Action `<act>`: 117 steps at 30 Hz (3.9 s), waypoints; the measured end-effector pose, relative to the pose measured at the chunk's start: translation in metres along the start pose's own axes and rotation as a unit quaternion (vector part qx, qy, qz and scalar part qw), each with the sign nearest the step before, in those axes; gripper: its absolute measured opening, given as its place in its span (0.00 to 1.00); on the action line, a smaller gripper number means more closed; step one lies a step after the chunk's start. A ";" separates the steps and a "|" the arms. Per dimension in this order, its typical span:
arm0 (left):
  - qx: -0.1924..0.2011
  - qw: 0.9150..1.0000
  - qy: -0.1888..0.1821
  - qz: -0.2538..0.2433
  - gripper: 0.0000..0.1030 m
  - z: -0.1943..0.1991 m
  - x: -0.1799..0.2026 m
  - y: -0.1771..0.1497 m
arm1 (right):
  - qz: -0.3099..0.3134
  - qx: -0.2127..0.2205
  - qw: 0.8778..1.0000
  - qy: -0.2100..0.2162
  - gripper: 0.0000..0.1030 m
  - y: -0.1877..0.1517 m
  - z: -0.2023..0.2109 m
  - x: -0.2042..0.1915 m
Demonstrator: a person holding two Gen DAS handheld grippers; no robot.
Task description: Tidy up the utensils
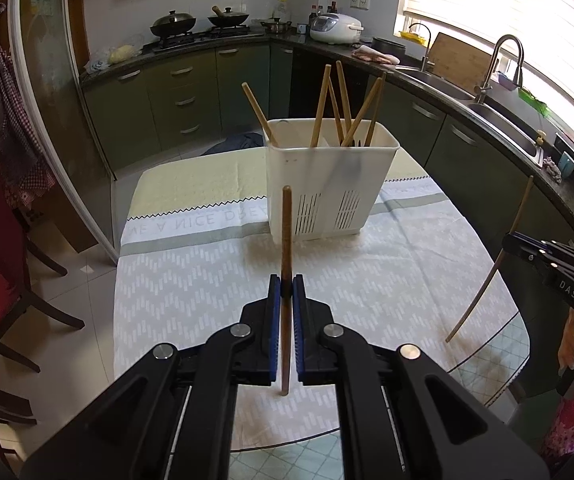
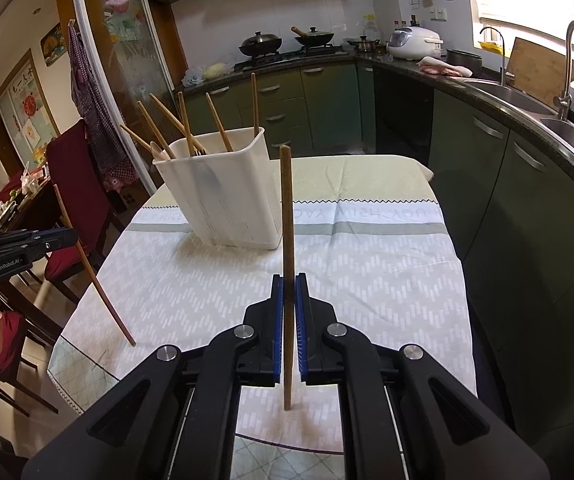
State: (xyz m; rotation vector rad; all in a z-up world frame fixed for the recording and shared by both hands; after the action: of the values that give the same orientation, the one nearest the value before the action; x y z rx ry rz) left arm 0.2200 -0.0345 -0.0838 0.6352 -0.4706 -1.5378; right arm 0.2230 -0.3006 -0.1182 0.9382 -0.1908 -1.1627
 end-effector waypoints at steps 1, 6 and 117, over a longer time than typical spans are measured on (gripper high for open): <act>0.001 1.000 -0.001 0.000 0.06 0.001 0.000 0.000 | 0.000 0.000 1.000 0.000 0.06 0.000 0.001 0.000; 0.011 1.000 -0.004 0.001 0.06 0.011 0.000 0.004 | 0.007 0.003 1.000 0.002 0.06 0.004 0.004 -0.005; 0.201 0.977 0.033 0.065 0.93 0.134 -0.041 -0.109 | 0.127 0.178 0.975 -0.043 0.96 -0.081 0.153 -0.109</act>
State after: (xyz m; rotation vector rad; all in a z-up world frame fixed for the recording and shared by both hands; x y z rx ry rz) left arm 0.0505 0.0028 -0.0477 0.9451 -0.7675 -1.3022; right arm 0.0316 -0.2967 -0.0456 1.1396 -0.5893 -0.9471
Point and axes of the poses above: each gripper's, at about its wrist camera, not at the fingertips, and z roughly against the way its jaws point, x to its right, y to its top, the point moved 9 cm from there along -z, roughly the way its jaws point, and after that the axes turned 11 degrees about y, right-handed, at the moved point
